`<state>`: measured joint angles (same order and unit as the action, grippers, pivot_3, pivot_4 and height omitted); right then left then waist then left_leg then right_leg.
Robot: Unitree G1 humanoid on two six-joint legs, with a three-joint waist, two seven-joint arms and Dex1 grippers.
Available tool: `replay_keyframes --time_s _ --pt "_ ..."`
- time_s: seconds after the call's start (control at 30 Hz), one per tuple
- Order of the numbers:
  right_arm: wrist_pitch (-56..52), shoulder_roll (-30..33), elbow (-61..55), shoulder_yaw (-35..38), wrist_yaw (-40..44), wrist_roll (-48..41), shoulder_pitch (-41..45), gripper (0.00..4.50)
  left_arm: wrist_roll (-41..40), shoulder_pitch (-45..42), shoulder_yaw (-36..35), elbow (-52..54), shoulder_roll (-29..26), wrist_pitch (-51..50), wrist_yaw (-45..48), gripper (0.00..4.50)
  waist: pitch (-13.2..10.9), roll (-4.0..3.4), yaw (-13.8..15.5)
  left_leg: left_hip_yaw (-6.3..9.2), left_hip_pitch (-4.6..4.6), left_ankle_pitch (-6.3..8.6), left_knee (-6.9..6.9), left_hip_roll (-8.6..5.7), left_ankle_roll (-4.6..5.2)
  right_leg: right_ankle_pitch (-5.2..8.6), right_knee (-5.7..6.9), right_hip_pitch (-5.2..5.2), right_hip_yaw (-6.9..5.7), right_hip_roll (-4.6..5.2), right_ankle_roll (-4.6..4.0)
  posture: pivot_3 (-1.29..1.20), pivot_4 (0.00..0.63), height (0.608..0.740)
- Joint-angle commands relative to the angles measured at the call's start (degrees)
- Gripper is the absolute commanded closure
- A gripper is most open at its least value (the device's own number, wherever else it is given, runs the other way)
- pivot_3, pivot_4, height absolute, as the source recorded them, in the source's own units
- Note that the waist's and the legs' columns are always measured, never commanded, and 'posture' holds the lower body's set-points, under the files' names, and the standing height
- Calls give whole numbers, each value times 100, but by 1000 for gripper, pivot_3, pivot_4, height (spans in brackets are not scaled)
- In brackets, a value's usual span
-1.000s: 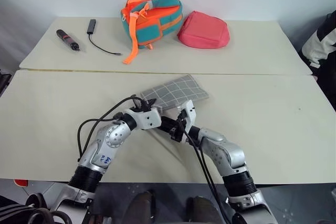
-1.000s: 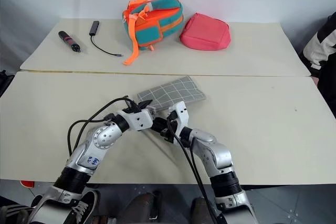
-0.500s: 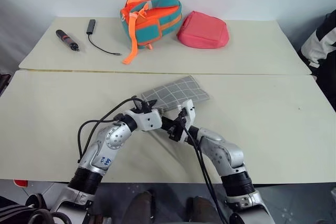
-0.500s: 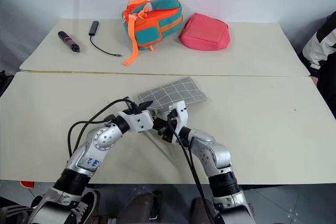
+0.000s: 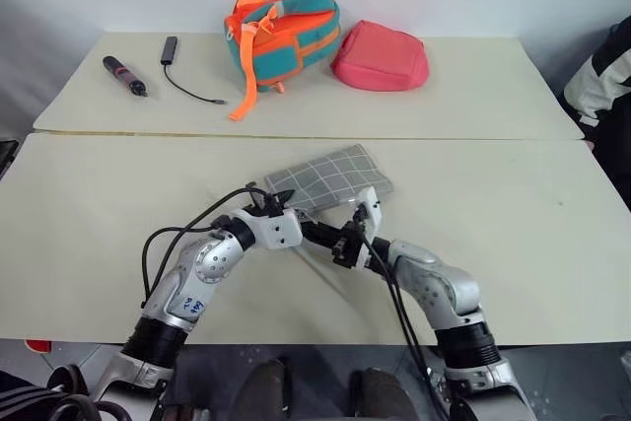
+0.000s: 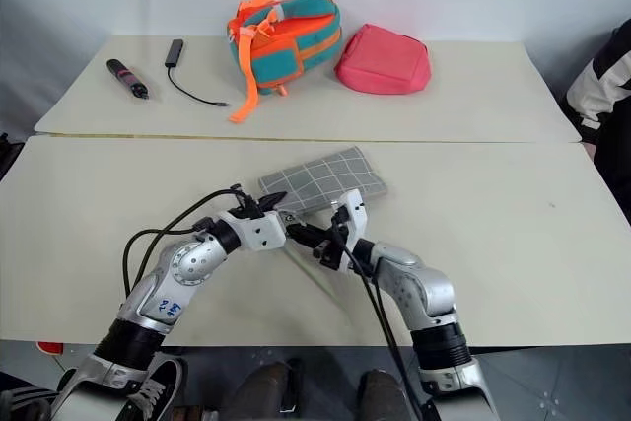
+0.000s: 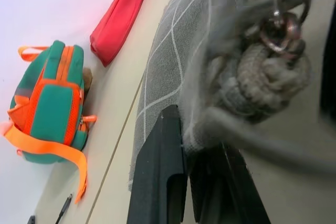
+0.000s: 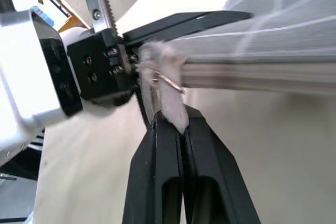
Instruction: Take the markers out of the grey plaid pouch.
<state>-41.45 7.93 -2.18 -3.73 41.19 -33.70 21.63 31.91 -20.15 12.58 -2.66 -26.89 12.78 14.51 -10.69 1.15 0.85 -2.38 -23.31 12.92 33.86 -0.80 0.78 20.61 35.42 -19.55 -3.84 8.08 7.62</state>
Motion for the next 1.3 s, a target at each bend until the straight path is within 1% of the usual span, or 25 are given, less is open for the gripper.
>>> replay_keyframes --time_s 0.03,0.2,0.33,0.47,0.53,0.63,0.83,0.9,1.07,1.3 --pt "-162 284 -247 362 294 -452 -39 4476 -2 126 -41 -235 -227 108 -16 4500 0 0 -30 0 0 0 -1 2 -1 -1 0 0 -1 -2 -1 0 150 740" --pt "-335 634 -297 295 618 -633 -111 4476 -52 81 -132 -409 -318 197 -81 4500 0 0 -82 -2 0 1 -2 3 0 -1 -4 1 -3 -1 -2 0 150 740" --pt "-683 754 -543 183 840 -971 -126 4476 -46 37 -143 -484 -310 219 -133 4500 0 0 -82 -3 -1 2 -1 3 2 -1 -6 2 -3 0 -2 0 150 740" --pt "-1057 637 -870 98 795 -1380 -280 4476 -24 32 -104 -482 -273 241 -154 4500 0 0 -72 -2 -2 3 -1 3 3 -1 -8 3 -4 3 -2 0 150 740" --pt "-734 619 -657 69 638 -1044 -265 4476 -49 82 -107 -452 -284 254 -152 4500 0 0 -73 -3 -2 6 0 2 6 -1 -12 5 -6 5 -1 0 150 740" --pt "-155 528 -173 288 329 -659 -76 4476 -215 210 -181 -352 -366 326 -80 4500 0 0 -92 -6 -2 7 1 2 7 -3 -12 4 -5 5 1 0 150 740" --pt "258 676 142 394 407 -449 60 4476 -1103 596 -503 -213 -619 650 309 4500 0 0 -116 -25 2 11 0 24 -6 -8 -9 -5 -27 -4 -8 0 150 740" --pt "264 750 189 472 470 -490 73 4476 -1197 743 -573 -228 -813 867 390 4500 0 0 -114 -29 2 13 1 32 -10 -11 -14 -5 -55 -3 -14 0 150 740" --pt "428 1092 474 656 627 -381 152 4476 -1272 992 -715 -400 -1246 1217 408 4500 0 -1 -124 -52 5 22 2 43 -2 -17 -23 -5 -59 -4 -22 0 150 740" --pt "937 1740 1314 1015 919 -129 429 4476 -1360 1114 -931 -589 -1596 1532 365 4500 -2 -3 -124 -70 12 22 3 58 -2 -27 -15 -19 -59 -4 -33 0 150 740"
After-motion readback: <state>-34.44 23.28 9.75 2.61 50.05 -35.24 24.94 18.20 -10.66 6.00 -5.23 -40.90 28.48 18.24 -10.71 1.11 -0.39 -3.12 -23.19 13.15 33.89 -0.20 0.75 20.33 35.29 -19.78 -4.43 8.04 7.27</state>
